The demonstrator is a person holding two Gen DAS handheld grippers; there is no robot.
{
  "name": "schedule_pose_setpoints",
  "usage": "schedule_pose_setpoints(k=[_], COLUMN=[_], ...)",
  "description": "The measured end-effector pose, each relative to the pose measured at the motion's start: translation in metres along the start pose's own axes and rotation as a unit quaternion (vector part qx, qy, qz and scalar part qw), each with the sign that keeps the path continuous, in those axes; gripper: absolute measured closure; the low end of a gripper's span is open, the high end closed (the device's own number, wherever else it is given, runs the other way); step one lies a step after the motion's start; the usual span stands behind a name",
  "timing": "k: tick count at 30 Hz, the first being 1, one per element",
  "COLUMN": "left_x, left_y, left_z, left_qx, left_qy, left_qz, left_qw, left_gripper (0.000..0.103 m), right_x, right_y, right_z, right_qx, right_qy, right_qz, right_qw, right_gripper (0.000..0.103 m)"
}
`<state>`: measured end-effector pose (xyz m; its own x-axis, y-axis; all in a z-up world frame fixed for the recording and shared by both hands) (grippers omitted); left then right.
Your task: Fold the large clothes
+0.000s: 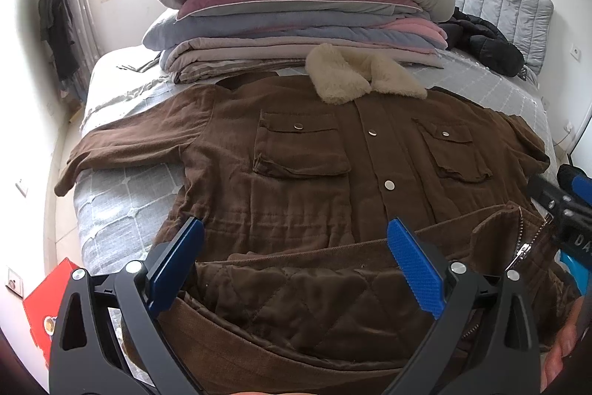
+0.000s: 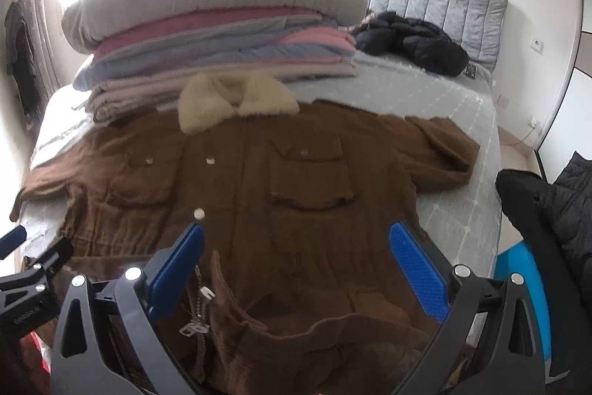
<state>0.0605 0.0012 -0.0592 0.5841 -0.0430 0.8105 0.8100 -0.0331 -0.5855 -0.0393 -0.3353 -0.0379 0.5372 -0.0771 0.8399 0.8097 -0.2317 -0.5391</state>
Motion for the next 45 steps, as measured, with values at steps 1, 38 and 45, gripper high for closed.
schedule_pose_setpoints(k=[1, 38, 45], left_x=[0.0, -0.004, -0.006], left_y=[0.0, 0.008, 0.012], left_z=[0.0, 0.002, 0.013], left_qx=[0.0, 0.001, 0.007], left_qy=[0.0, -0.005, -0.013], left_qz=[0.001, 0.013, 0.019], left_qw=[1.0, 0.9999, 0.9997], left_gripper=[0.008, 0.007, 0.007], right_x=[-0.002, -0.006, 0.054], right_y=[0.002, 0.005, 0.031], right_z=[0.0, 0.004, -0.021], right_qx=[0.001, 0.011, -0.001], right_qy=[-0.001, -0.009, 0.005], right_qz=[0.005, 0.017, 0.016], right_qw=[1.0, 1.0, 1.0], right_gripper=[0.006, 0.006, 0.006])
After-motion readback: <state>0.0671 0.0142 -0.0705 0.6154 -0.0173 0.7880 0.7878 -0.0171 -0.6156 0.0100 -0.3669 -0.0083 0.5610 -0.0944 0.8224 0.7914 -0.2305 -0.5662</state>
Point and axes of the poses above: each gripper's, at about its wrist camera, not at the fingertips, and y roughly the way its jaws point, z to its left, x to its top, the point moved 7 cm from there along y, roughly the way its jaws point, and after that the axes turned 10 degrees about -z, right-handed, at the moved point
